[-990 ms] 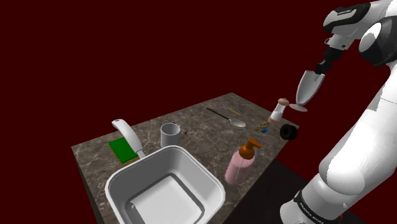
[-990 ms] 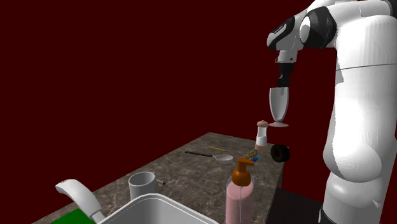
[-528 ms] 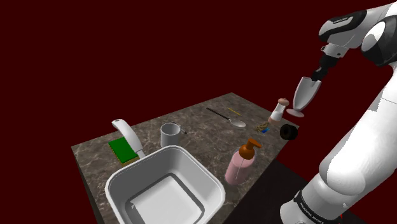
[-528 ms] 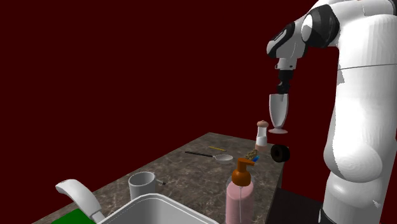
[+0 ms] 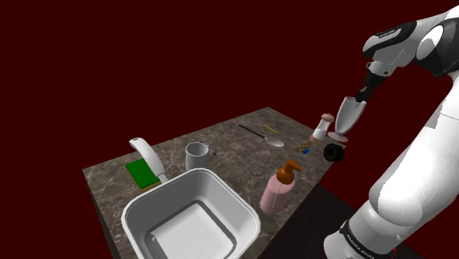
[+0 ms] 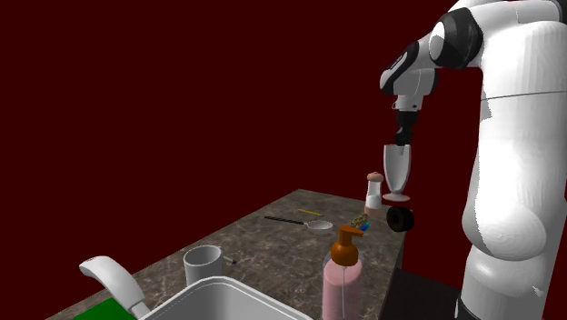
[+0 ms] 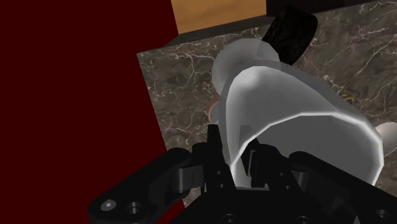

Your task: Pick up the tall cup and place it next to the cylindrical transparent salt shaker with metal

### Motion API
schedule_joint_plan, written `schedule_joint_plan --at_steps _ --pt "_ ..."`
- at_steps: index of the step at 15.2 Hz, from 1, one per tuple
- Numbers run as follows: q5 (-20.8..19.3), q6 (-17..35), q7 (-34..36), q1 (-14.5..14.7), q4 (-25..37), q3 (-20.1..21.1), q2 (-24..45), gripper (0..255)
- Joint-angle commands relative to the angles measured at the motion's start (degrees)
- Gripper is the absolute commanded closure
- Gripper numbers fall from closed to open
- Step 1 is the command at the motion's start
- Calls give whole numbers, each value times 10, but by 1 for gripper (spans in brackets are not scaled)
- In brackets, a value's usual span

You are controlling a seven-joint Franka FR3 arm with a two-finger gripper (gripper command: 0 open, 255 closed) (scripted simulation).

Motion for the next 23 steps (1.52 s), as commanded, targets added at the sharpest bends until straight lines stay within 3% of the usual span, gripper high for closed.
schedule_joint_plan --at_steps 1,16,23 --pt "3 16 -2 0 -13 0 2 255" --pt "45 122 -35 -10 -94 8 44 255" --pt "45 122 -34 -11 -94 9 44 255"
